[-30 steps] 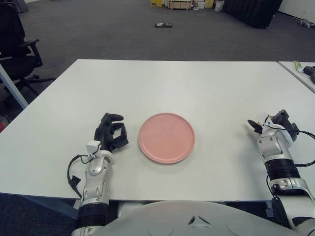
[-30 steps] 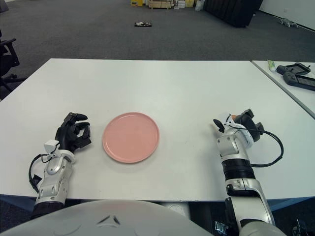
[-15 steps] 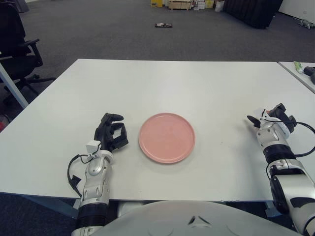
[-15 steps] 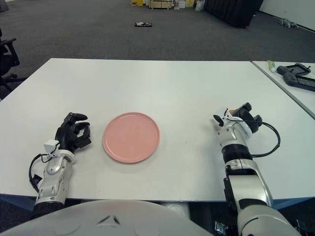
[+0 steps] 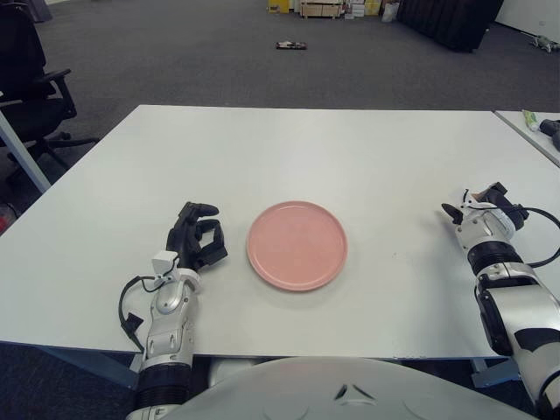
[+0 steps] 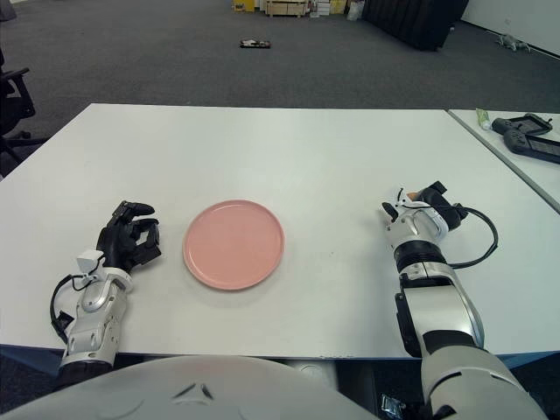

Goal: Put the apple into the plate.

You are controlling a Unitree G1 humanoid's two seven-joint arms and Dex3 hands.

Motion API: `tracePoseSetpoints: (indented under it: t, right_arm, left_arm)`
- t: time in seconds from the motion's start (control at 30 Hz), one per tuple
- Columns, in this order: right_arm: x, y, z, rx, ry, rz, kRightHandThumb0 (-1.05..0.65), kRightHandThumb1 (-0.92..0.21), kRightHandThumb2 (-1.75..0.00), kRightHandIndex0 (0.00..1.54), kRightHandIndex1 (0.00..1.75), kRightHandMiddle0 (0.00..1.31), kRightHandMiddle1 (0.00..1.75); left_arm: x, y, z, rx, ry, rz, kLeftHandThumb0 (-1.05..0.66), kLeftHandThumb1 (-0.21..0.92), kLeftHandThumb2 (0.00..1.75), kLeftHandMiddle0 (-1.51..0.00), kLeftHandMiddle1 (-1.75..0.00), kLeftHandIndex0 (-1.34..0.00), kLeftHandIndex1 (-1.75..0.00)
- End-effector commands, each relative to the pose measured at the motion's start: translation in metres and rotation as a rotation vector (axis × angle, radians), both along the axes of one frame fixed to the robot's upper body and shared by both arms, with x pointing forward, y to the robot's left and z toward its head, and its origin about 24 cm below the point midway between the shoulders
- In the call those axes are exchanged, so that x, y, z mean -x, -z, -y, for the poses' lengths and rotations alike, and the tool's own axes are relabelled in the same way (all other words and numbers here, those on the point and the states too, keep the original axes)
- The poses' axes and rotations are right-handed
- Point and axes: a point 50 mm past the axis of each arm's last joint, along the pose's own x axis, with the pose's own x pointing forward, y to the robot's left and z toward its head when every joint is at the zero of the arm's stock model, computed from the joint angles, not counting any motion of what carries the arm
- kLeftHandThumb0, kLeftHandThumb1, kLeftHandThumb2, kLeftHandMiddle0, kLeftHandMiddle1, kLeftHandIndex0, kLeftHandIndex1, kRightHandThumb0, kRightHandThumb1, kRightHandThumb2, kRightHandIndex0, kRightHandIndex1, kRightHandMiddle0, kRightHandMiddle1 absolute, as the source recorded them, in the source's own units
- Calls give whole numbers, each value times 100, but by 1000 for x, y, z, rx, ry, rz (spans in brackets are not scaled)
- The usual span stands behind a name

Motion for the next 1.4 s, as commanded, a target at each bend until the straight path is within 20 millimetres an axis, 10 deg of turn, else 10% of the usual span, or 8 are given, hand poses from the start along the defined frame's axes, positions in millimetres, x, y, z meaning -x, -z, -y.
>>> tracePoseSetpoints:
  t: [0.0, 0.33, 0.43, 0.63, 0.97, 1.23, 1.37]
  right_arm:
    - [26, 39, -10, -107, 52, -137, -71, -63, -76, 0, 48, 0, 65]
    - [34, 46, -8, -115, 105, -105, -64, -45, -99, 0, 89, 0, 153]
    - [35, 48, -8, -110, 109, -87, -55, -46, -104, 0, 104, 21, 168]
    - [39, 51, -8, -99, 127, -37, -45, -46, -112, 3, 117, 47, 173]
    - [51, 59, -7, -126, 191, 130, -45, -39, -122, 18, 126, 54, 175]
    - [55, 59, -9, -135, 230, 323, -8, -5, -152, 83, 139, 68, 175]
    - [48, 51, -12, -128, 252, 420, -2, 4, -166, 92, 155, 69, 175]
  left_arm:
    - [2, 3, -3, -2, -11, -28, -1, 39, 125, -53, -174, -36, -175]
    - [2, 3, -5, -6, -17, -28, -1, 40, 122, -54, -169, -37, -175]
    - [2, 3, -6, -3, -17, -28, -1, 39, 122, -54, -169, -37, -175]
    - [2, 3, -6, 5, -27, -26, -1, 39, 123, -54, -169, -37, -175]
    - [2, 4, -7, 12, -36, -26, -1, 39, 123, -54, -168, -38, -175]
    - [2, 4, -8, 17, -40, -27, -1, 39, 124, -54, -171, -37, -175]
    - [2, 3, -8, 13, -40, -27, -1, 37, 127, -53, -174, -38, -175]
